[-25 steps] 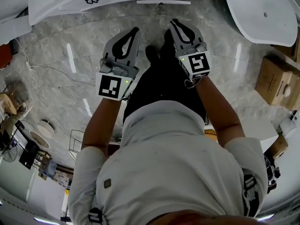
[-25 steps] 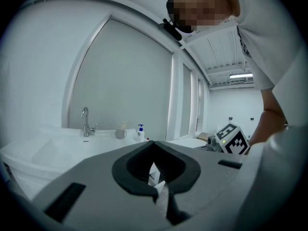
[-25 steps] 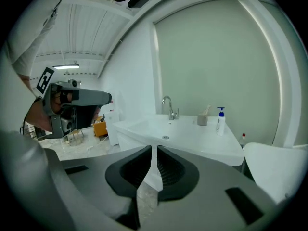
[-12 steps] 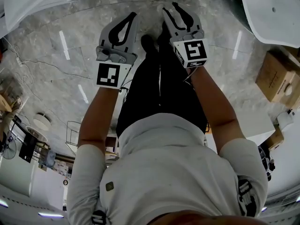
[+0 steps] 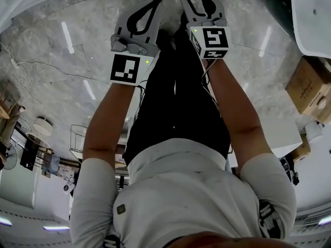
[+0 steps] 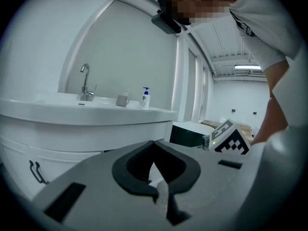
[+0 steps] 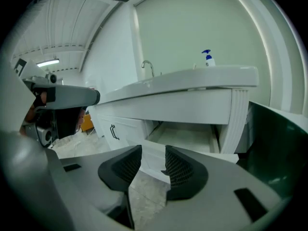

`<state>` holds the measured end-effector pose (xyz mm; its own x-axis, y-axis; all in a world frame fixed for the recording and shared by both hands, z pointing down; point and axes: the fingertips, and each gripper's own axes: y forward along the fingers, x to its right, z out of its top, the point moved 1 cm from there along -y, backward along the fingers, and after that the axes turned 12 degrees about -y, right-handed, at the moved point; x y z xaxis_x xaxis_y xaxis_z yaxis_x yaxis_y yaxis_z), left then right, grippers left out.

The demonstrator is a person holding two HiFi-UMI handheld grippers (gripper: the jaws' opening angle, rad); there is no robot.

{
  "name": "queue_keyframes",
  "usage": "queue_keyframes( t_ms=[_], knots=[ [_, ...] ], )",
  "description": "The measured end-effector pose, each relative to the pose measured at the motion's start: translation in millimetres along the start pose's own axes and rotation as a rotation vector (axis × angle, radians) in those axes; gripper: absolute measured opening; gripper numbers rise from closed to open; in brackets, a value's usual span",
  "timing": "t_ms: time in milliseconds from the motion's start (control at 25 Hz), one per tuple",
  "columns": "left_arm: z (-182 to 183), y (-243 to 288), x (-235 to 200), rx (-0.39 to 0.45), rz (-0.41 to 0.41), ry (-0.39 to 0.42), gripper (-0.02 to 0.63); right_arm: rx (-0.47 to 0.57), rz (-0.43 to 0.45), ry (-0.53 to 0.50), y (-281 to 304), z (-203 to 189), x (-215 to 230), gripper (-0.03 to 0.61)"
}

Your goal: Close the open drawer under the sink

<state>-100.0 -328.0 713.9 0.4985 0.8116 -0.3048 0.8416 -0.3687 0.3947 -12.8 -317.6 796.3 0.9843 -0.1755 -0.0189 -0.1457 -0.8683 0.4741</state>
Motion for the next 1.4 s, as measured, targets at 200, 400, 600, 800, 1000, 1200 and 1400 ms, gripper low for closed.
queue_keyframes(
  t_ms=[200, 400, 600, 800, 1000, 1200, 1400],
  knots=[
    [-23.0, 14.6, -12.8, 0.015, 0.010, 0.001, 0.009, -0.057, -0.021, 0.024, 28.4, -40.2, 0.7, 0.184],
    [-41.7, 36.9, -27.2, 0.014, 0.020, 0.004, 0.009, -0.107, -0.027, 0.035, 52.0, -74.1, -4.6, 0.190],
    [-56.8, 56.4, -42.0, 0.038, 0.020, -0.009, 0.009, -0.131, -0.077, 0.076, 76.0, -98.3, 0.8, 0.209],
    [-70.9, 67.2, -50.4, 0.039, 0.034, -0.033, 0.009, -0.146, -0.100, 0.096, 95.3, -107.0, 8.1, 0.213],
    [-82.1, 67.7, -47.9, 0.017, 0.025, -0.040, 0.009, -0.170, -0.105, 0.128, 106.4, -115.1, 3.1, 0.213],
    [-81.6, 67.2, -50.8, 0.013, 0.028, -0.048, 0.009, -0.177, -0.141, 0.137, 110.6, -113.3, 9.8, 0.179],
    [-80.9, 66.5, -53.1, 0.009, 0.028, -0.051, 0.009, -0.178, -0.146, 0.124, 109.1, -113.2, 9.8, 0.170]
  ],
)
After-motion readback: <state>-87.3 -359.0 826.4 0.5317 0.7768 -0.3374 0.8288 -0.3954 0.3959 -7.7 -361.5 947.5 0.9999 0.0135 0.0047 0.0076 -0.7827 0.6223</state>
